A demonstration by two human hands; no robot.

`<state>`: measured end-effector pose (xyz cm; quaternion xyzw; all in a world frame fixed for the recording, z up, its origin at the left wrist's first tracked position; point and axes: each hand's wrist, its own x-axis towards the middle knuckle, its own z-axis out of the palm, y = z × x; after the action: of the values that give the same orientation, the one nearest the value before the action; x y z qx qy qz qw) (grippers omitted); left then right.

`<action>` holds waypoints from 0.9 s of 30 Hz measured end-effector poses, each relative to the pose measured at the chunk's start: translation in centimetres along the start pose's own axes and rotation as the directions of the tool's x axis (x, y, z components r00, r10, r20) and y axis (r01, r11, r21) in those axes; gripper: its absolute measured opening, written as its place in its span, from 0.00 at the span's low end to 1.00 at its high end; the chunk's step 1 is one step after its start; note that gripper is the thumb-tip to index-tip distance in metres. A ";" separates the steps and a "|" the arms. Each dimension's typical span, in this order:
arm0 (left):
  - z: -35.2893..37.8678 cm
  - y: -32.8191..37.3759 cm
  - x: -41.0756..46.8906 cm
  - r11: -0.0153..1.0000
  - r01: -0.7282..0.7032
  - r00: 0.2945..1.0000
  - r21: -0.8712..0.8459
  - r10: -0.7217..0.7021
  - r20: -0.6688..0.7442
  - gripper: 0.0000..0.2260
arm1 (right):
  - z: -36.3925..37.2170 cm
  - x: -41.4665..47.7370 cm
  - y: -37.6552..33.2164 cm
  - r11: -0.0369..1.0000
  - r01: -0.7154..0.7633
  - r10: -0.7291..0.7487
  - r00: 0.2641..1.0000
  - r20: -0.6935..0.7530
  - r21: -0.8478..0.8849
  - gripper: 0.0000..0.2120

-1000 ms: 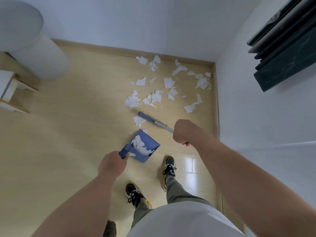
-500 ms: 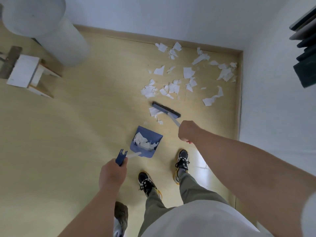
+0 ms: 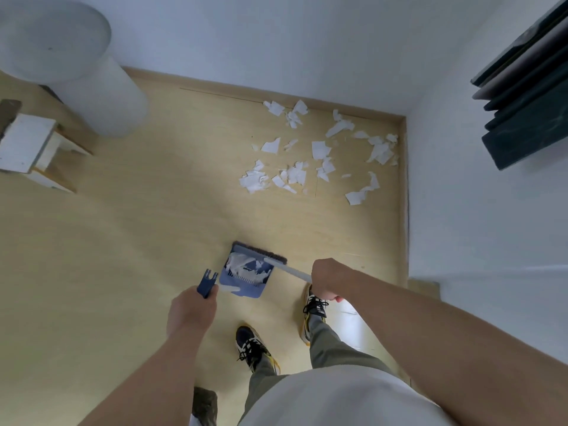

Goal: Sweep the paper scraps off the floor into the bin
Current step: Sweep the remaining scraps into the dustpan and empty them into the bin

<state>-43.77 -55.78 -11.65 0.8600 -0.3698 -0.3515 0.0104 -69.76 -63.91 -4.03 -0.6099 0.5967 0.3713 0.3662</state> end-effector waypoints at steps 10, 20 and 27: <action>-1.1 -1.9 -1.7 0.987 -0.152 0.988 0.044 0.151 0.028 0.18 | 1.9 -6.3 0.0 0.970 -0.072 0.096 0.991 -0.094 0.233 0.05; -4.2 -3.6 -4.9 0.958 -0.268 0.963 0.098 0.269 -0.001 0.18 | 4.8 -11.9 -0.1 0.616 -0.016 0.192 0.973 -0.131 0.788 0.10; -5.0 -5.9 -9.5 0.941 -0.312 0.942 0.129 0.324 -0.090 0.20 | 8.0 -14.5 0.1 0.304 -0.023 0.231 0.972 -0.051 0.952 0.05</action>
<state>-41.55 -46.63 -3.86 0.8063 -0.5220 -0.2756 0.0388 -70.15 -50.21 5.22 -0.2613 0.7768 -0.0763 0.5679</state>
